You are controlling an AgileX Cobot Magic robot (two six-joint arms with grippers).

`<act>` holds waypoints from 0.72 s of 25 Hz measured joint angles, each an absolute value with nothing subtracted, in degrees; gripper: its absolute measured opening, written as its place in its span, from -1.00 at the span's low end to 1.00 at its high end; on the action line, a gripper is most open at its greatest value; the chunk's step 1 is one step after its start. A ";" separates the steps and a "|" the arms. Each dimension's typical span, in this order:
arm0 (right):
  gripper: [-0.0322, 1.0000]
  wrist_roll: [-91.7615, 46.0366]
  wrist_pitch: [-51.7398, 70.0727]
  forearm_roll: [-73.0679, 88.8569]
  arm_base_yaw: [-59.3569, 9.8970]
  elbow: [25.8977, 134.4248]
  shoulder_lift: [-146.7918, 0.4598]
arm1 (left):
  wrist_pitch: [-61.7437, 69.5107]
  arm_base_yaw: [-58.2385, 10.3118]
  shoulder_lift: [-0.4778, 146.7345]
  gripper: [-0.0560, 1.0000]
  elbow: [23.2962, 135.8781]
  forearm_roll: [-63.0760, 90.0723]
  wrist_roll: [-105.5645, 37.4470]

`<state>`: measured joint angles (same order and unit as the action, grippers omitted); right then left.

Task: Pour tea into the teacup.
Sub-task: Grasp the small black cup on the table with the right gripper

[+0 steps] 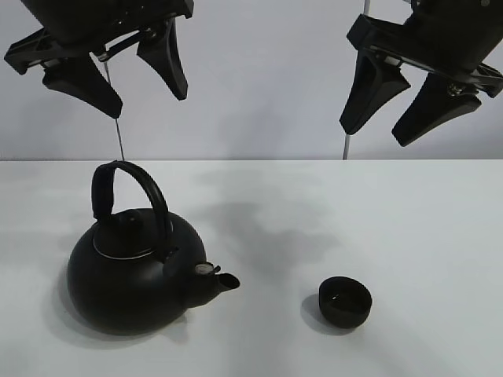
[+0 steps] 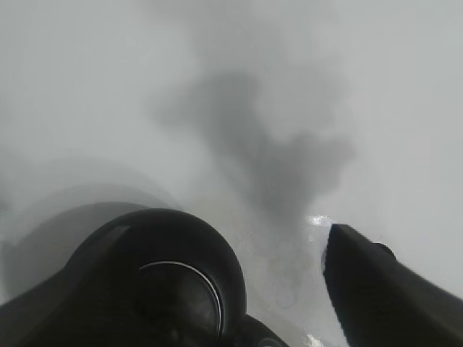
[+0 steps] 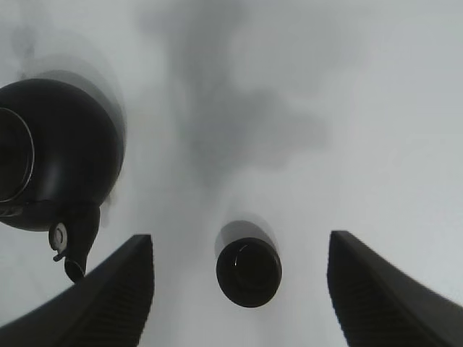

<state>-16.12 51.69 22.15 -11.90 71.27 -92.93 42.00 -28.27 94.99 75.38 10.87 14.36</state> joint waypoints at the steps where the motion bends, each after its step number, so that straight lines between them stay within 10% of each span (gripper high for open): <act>1: -0.02 -16.12 51.69 22.15 -11.90 71.27 -92.93 | 42.00 -28.27 94.99 0.10 75.38 10.87 14.36; 18: -0.02 -16.12 52.73 21.82 -11.90 71.27 -92.93 | 42.00 -28.27 94.99 0.10 75.38 10.87 14.36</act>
<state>-16.12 52.73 21.82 -11.90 71.27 -92.93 42.00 -28.27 94.99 75.38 10.87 14.36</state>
